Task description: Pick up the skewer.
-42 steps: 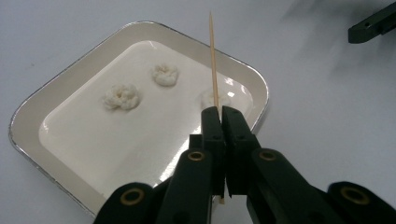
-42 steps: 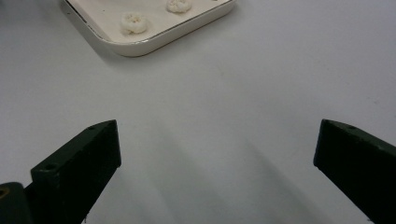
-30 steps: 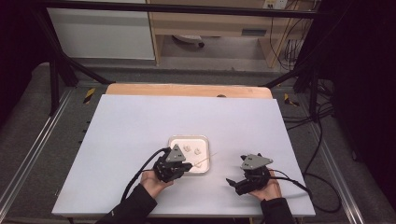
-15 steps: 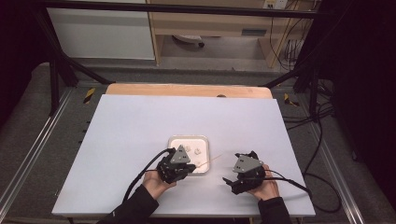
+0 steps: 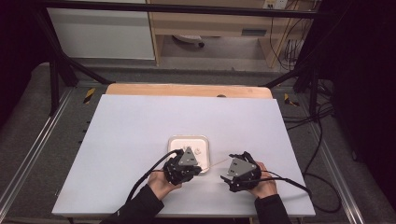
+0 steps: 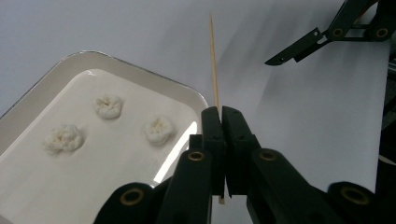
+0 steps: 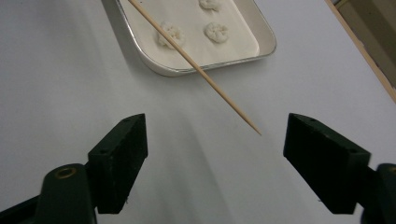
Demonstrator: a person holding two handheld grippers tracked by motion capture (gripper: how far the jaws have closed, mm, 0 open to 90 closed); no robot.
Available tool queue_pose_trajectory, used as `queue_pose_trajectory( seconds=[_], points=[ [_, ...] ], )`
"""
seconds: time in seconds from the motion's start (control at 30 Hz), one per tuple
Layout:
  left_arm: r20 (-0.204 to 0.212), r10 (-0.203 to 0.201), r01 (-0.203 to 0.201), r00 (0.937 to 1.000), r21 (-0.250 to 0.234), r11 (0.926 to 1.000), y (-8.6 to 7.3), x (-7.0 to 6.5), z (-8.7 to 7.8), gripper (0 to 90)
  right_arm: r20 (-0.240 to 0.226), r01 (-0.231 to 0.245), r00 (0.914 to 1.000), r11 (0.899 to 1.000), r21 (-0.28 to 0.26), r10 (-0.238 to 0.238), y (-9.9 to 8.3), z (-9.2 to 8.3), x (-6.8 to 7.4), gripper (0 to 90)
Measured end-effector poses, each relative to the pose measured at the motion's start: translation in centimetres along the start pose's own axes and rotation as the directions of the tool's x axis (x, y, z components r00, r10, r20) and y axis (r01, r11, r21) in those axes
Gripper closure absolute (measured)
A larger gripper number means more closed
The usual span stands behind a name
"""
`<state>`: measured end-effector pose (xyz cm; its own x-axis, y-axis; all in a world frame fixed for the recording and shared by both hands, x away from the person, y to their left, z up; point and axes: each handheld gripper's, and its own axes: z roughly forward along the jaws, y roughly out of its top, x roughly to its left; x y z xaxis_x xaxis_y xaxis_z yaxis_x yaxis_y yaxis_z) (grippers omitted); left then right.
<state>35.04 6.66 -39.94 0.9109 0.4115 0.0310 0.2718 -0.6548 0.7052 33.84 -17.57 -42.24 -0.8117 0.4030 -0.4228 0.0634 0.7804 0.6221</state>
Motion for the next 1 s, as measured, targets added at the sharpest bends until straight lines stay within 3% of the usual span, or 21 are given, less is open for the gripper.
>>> queue_pose_trajectory(
  seconds=[0.23, 0.47, 0.63, 1.0],
  points=[
    [0.011, 0.016, -0.016, 0.9998, 0.016, 0.9997, 0.5, -0.3, 0.4, 88.5, -0.003, 0.084, 0.9964, 0.996, 0.004, -0.084, 0.6, 0.2, 0.3, 32.5],
    [0.018, 0.037, -0.038, 0.9991, 0.032, 0.9988, 1.1, -0.6, 0.8, 88.5, -0.013, 0.166, 0.986, 0.986, 0.015, -0.166, 0.9, 0.5, 0.7, 41.0],
    [0.025, 0.054, -0.055, 0.9982, 0.043, 0.9976, 1.5, -0.9, 1.1, 88.5, -0.032, 0.219, 0.9753, 0.975, 0.024, -0.218, 1.0, 0.7, 0.9, 46.4],
    [0.044, 0.063, -0.066, 0.997, 0.057, 0.9962, 2.1, -1.3, 1.7, 88.5, -0.04, 0.334, 0.9419, 0.942, 0.022, -0.333, 1.1, 0.7, 0.9, 57.2]
  ],
)
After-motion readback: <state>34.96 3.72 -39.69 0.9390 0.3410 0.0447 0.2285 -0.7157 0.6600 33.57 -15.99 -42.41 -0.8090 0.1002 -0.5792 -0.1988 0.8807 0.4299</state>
